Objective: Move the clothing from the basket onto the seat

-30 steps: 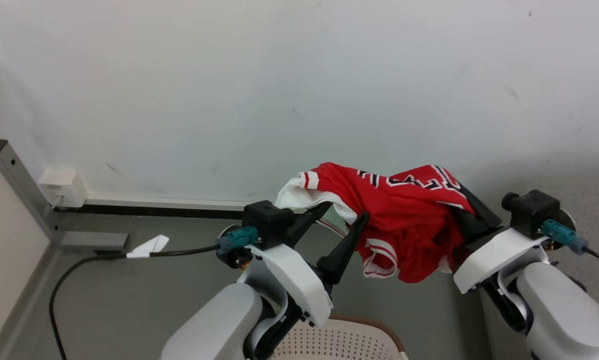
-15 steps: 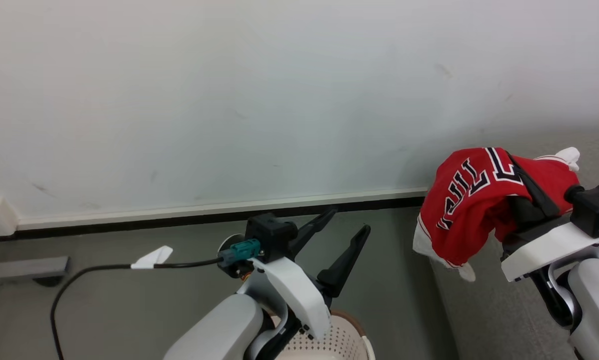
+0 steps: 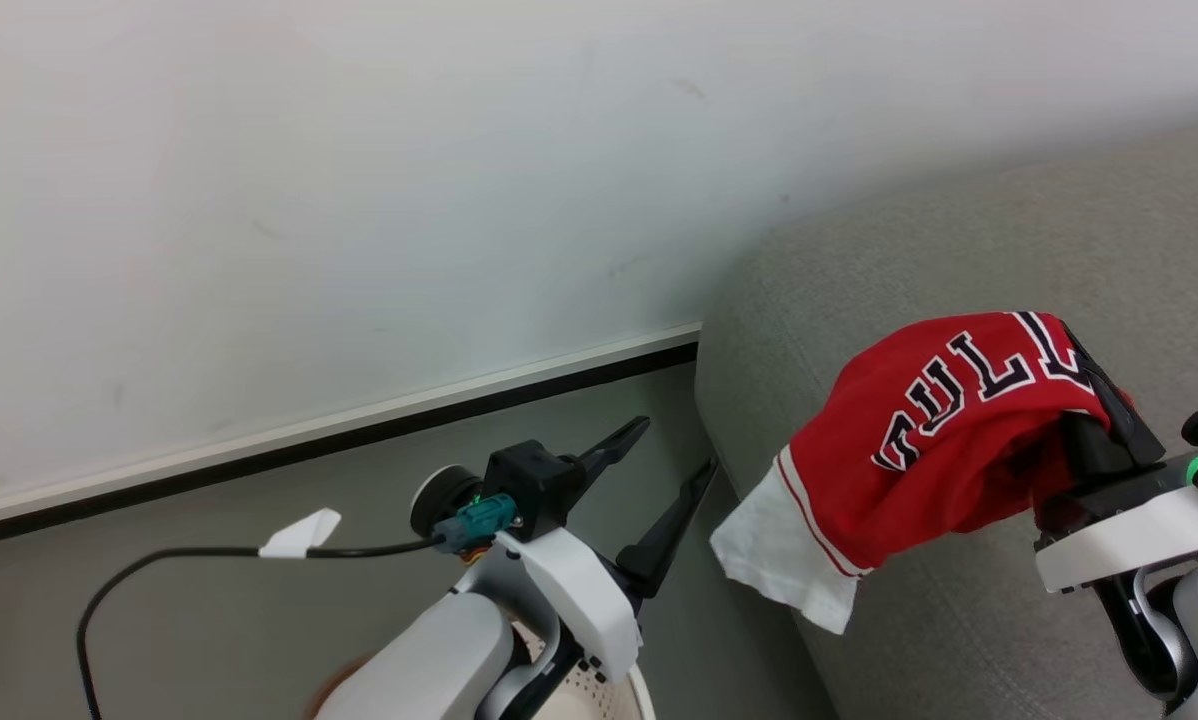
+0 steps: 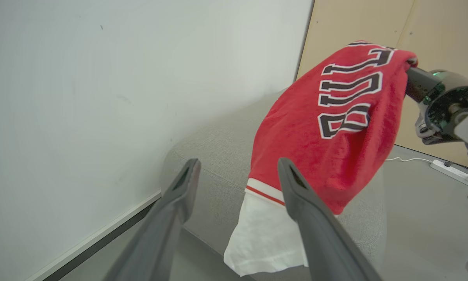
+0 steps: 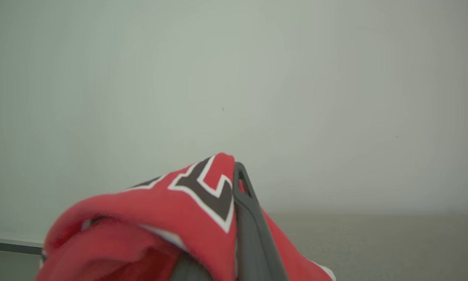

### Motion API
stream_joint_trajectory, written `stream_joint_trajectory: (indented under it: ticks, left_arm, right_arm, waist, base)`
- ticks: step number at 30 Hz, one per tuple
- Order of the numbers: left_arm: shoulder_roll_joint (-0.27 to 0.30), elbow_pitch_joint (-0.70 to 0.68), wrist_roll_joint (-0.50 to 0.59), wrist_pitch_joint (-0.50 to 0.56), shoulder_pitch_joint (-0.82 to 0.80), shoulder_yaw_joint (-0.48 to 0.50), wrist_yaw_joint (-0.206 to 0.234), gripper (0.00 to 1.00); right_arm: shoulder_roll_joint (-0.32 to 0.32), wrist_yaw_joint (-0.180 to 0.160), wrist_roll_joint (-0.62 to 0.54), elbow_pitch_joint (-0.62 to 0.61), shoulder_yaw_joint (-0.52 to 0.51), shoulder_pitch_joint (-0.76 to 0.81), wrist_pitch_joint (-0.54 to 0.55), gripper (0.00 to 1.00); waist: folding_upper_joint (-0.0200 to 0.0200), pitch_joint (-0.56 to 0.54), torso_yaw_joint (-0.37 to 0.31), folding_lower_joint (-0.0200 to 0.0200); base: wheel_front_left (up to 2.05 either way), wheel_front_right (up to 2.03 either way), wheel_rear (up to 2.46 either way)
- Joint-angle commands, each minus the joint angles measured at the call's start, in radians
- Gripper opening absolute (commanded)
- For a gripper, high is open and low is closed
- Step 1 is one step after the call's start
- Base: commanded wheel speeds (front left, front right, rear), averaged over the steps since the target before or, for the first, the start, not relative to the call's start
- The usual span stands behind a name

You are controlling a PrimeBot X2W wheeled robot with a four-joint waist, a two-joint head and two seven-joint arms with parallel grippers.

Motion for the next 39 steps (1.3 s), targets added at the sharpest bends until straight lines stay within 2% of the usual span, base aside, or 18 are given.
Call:
stream_joint_trajectory:
  ticks: [1, 11, 20, 24, 31, 39]
  left_arm:
    - [0.010, 0.002, 0.007, -0.011, -0.007, 0.000, 0.004, 1.00]
    - [0.023, 0.013, 0.039, -0.030, -0.021, -0.019, 0.014, 1.00]
    - [0.013, 0.018, 0.043, -0.031, -0.036, -0.037, 0.004, 1.00]
    - [0.013, 0.018, 0.045, -0.024, -0.047, -0.041, 0.001, 1.00]
    - [0.026, 0.002, 0.053, -0.004, -0.088, -0.046, -0.006, 1.00]
    - [0.046, -0.025, 0.067, 0.020, -0.145, -0.045, -0.008, 1.00]
  right_arm:
    - [0.006, -0.002, -0.007, -0.016, -0.021, 0.027, -0.003, 0.00]
    - [0.028, -0.002, -0.021, -0.070, -0.089, 0.077, -0.003, 0.00]
    - [0.035, -0.002, 0.003, -0.090, -0.117, 0.053, -0.003, 0.00]
    - [0.025, -0.002, 0.024, -0.081, -0.122, 0.023, -0.003, 0.00]
    - [-0.003, -0.002, 0.080, -0.047, -0.154, -0.077, -0.003, 0.00]
    - [-0.084, -0.002, 0.125, 0.017, -0.257, -0.190, -0.003, 0.00]
  waist:
    - [-0.0001, 0.020, -0.049, 0.0000]
    - [-0.0001, 0.066, -0.124, 0.0000]
    - [-0.0001, 0.102, -0.132, 0.0000]
    - [-0.0001, 0.128, -0.119, 0.0000]
    - [-0.0001, 0.221, -0.054, 0.0000]
    - [-0.0001, 0.338, 0.040, 0.0000]
  base:
    - [0.00, 0.00, 0.00]
    - [0.00, 0.00, 0.00]
    - [0.00, 0.00, 0.00]
    - [0.00, 0.00, 0.00]
    - [0.00, 0.00, 0.00]
    - [0.00, 0.00, 0.00]
